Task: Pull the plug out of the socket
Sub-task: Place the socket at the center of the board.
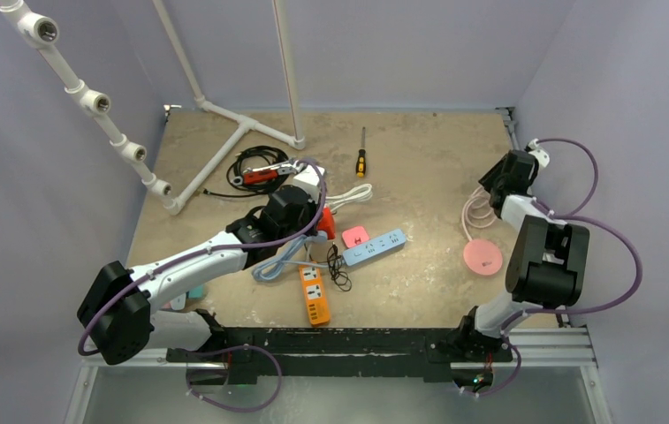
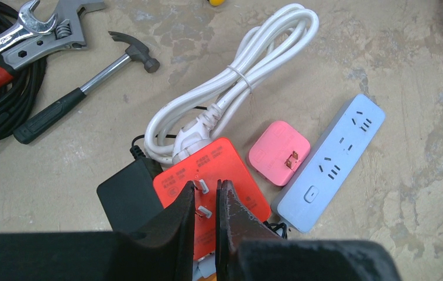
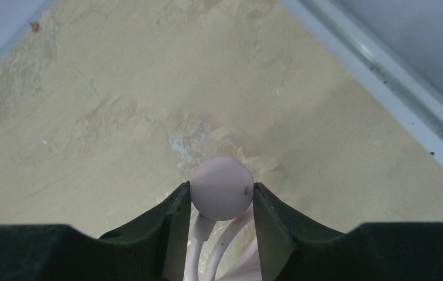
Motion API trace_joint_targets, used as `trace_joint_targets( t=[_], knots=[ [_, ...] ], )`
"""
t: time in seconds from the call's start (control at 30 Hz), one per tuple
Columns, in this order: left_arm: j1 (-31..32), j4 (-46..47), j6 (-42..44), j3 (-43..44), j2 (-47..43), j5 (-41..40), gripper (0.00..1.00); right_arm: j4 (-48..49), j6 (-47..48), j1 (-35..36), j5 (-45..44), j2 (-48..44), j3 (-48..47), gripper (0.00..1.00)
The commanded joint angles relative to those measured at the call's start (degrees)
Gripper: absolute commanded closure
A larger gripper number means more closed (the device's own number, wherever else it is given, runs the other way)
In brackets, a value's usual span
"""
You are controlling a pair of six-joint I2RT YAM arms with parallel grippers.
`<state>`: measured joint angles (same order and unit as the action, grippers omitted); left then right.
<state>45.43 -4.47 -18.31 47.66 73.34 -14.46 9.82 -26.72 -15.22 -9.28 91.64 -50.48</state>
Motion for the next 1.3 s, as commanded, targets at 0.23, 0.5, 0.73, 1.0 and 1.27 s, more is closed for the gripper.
trace_joint_targets(
  t=[0.23, 0.5, 0.73, 1.0, 1.27],
  knots=[
    [-0.1, 7.0, 0.9, 1.8, -2.5, 0.5, 1.00, 2.2, 0.0, 0.1, 2.3, -1.1, -0.5, 0.15],
    [-0.1, 7.1, 0.9, 1.7, -3.2, 1.0, 1.00, 0.5, 0.5, 0.1, 5.6, -5.6, -0.8, 0.01],
    [-0.1, 8.6, 1.2, 1.2, -4.5, 3.8, 1.00, -2.9, 1.2, -0.1, 12.8, -15.8, -0.5, 0.01],
    [-0.1, 11.2, 3.0, 1.3, -4.5, 13.8, 1.00, 0.3, -2.8, 0.0, 33.8, -30.5, 7.4, 0.04],
    [-0.1, 14.2, 5.4, 0.7, -5.5, 23.7, 1.00, 3.5, -1.0, 10.2, 48.7, -40.3, 16.2, 0.05]
  ],
)
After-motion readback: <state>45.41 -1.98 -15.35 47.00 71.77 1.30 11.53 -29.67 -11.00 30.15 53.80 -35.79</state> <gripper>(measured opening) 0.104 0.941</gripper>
